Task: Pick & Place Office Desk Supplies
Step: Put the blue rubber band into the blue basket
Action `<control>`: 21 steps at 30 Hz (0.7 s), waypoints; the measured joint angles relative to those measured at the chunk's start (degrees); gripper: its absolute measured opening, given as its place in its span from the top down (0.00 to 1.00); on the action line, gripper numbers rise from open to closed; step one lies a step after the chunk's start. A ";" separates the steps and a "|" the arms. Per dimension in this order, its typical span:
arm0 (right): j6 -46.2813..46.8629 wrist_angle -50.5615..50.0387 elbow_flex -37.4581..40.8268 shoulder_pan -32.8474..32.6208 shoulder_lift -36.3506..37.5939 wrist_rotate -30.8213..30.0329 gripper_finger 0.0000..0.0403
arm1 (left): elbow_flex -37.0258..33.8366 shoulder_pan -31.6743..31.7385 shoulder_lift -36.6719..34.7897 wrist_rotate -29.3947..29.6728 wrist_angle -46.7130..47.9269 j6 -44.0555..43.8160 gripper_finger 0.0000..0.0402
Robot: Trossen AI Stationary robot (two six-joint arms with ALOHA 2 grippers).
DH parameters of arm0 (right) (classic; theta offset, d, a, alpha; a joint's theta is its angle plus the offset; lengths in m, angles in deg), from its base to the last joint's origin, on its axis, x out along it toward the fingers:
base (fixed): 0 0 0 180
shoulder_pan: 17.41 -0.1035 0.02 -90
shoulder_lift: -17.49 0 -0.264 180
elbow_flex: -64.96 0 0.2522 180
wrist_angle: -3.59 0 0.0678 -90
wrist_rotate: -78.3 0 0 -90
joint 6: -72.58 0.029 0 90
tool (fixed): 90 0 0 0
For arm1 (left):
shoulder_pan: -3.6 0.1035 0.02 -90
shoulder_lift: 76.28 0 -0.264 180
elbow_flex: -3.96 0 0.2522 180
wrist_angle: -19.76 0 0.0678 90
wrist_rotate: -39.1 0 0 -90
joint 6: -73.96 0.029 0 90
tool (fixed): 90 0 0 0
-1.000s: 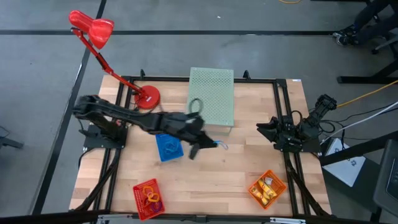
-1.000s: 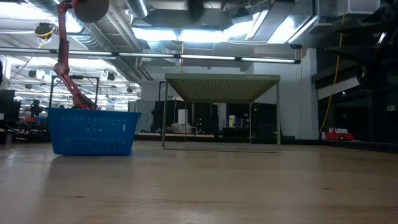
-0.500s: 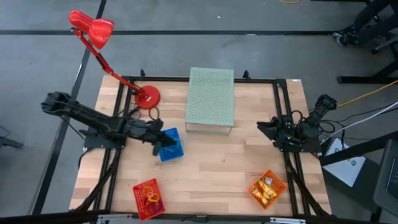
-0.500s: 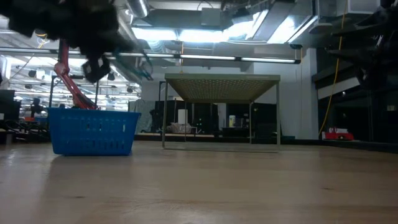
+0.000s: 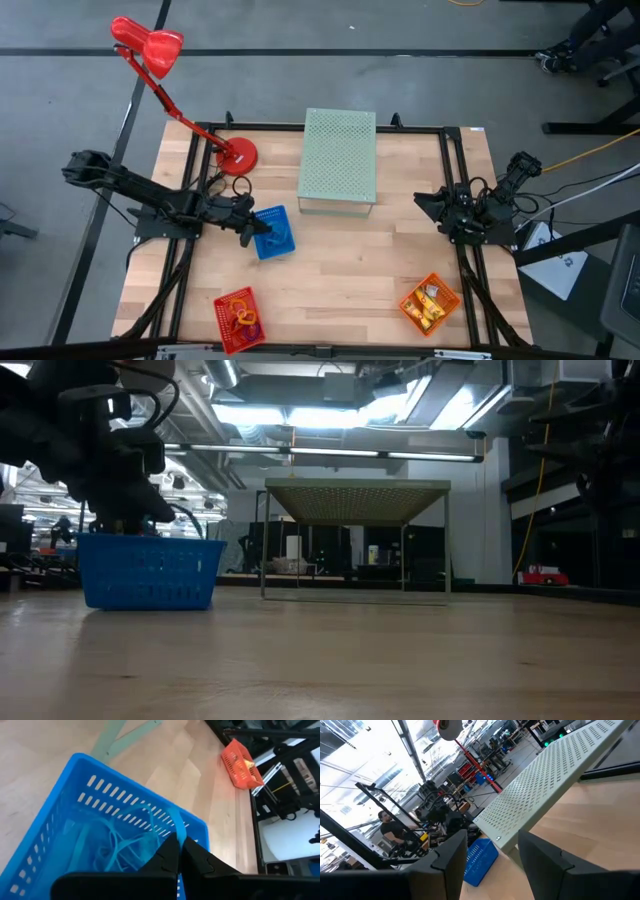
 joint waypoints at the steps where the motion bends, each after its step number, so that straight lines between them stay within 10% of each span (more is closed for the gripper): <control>1: 0.00 0.02 0.00 0.00 0.00 0.00 0.56 | 0.01 0.00 0.00 0.00 -0.33 -0.07 0.99; 21: 2.80 0.01 0.00 0.02 0.00 -0.28 0.56 | 0.03 0.28 0.04 1.95 -0.68 -13.16 0.94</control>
